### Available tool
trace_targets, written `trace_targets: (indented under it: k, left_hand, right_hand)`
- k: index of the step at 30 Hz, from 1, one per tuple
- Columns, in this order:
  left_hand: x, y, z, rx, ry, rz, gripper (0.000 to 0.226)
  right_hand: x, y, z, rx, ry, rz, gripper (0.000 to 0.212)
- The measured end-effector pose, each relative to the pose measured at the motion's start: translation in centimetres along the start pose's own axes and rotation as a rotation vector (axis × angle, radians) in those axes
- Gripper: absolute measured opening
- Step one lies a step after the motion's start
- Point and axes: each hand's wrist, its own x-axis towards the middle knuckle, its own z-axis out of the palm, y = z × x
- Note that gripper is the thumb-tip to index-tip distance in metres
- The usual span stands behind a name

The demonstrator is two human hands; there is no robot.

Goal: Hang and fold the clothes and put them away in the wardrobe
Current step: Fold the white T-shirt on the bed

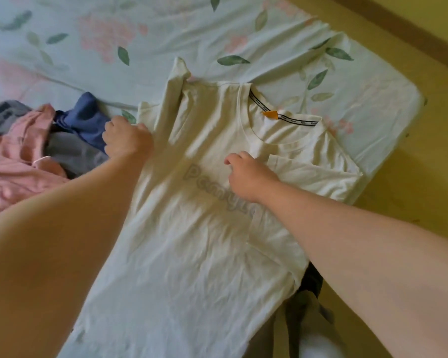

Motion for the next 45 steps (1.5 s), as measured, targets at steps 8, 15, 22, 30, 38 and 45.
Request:
trace_targets:
  k: [8, 15, 22, 30, 38, 45]
  left_hand:
    - [3.9, 0.5, 0.2, -0.609, -0.371, -0.306, 0.03]
    - [6.0, -0.7, -2.2, -0.717, -0.163, -0.389, 0.048]
    - [5.4, -0.6, -5.5, -0.753, -0.413, -0.488, 0.047]
    - [-5.4, -1.0, -3.3, -0.478, 0.043, 0.557, 0.022]
    - [-14.1, -5.7, 1.7, 0.18, -0.354, 1.461, 0.013]
    - [-13.7, -6.1, 1.1, 0.057, -0.174, 0.499, 0.051]
  right_hand:
    - [4.6, -4.1, 1.2, -0.112, -0.117, 0.001, 0.081]
    - [6.6, -4.6, 1.3, -0.239, -0.243, 0.047, 0.097]
    - [7.4, -4.3, 1.4, -0.272, -0.271, 0.048, 0.096]
    - [7.0, -3.1, -0.5, -0.011, -0.23, -0.004, 0.072]
    - [6.4, -0.2, -5.3, 1.114, 0.01, 0.447, 0.059]
    - [6.6, -1.6, -6.7, 0.97, -0.075, 0.425, 0.072]
